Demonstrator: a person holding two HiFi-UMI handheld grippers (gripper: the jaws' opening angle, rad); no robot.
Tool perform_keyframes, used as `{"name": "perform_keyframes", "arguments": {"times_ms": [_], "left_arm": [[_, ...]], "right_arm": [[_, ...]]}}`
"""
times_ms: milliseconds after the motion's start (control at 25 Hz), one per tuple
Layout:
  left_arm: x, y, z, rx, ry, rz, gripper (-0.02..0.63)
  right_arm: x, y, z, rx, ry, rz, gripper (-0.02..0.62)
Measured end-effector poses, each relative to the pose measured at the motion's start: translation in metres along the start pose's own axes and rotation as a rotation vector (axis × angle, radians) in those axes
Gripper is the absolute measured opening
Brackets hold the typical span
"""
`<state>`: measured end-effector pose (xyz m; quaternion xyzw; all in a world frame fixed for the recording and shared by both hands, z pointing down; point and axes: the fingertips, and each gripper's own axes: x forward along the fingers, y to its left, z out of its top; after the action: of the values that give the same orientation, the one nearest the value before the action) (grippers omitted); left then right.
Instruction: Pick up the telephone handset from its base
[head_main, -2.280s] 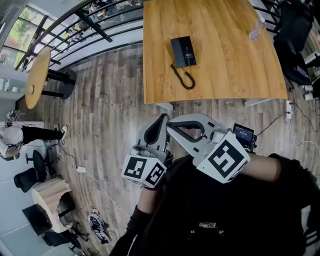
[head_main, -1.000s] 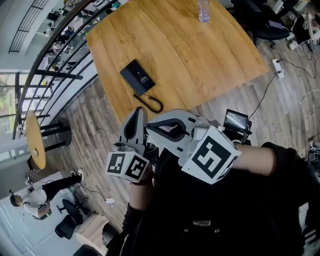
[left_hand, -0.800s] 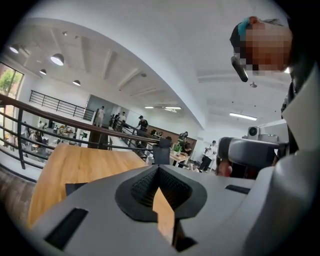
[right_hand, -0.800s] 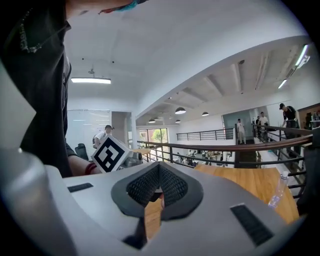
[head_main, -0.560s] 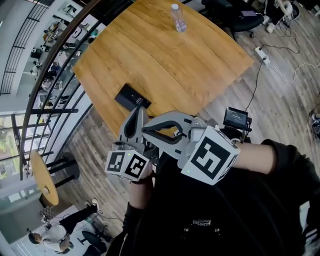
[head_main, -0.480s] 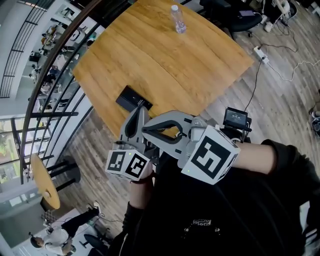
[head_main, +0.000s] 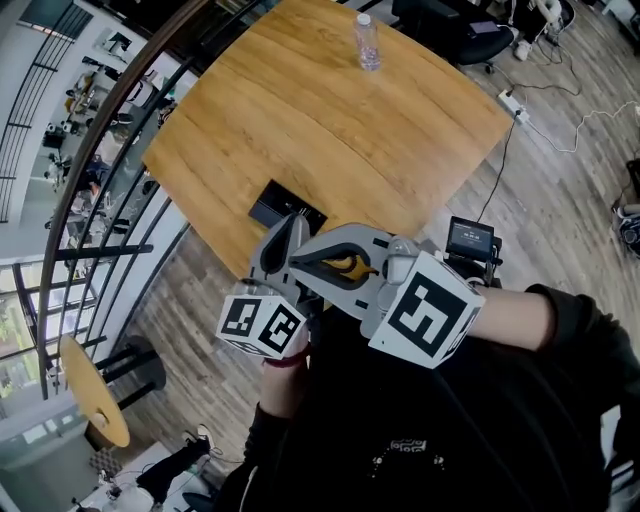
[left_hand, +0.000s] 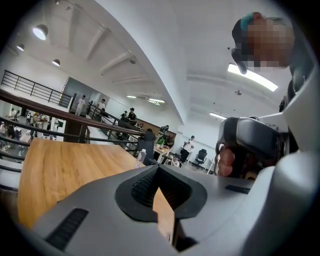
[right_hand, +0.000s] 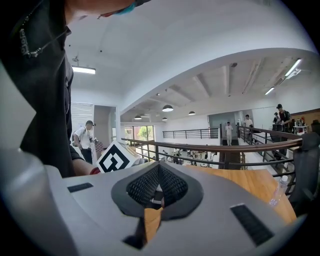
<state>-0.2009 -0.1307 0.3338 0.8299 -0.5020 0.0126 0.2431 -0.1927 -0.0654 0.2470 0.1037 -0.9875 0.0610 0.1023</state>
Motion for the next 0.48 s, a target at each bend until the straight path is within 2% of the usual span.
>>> {"name": "perform_keyframes", "arguments": {"times_ms": [160,280,480], "left_arm": [[-0.013,0.016,-0.008,-0.008,0.01,-0.037,0.006],[-0.022,0.026,-0.029,-0.026,0.035,-0.048,0.006],[-0.039,0.05,-0.071,-0.113,0.099,-0.031,0.006]], "right_arm": [[0.023,0.009,-0.004,0.017,0.017,-0.016,0.018],[0.035,0.018,-0.014,0.023,0.031,-0.009,0.018],[0.049,0.021,-0.017,0.019,0.071,-0.008,0.018]]}}
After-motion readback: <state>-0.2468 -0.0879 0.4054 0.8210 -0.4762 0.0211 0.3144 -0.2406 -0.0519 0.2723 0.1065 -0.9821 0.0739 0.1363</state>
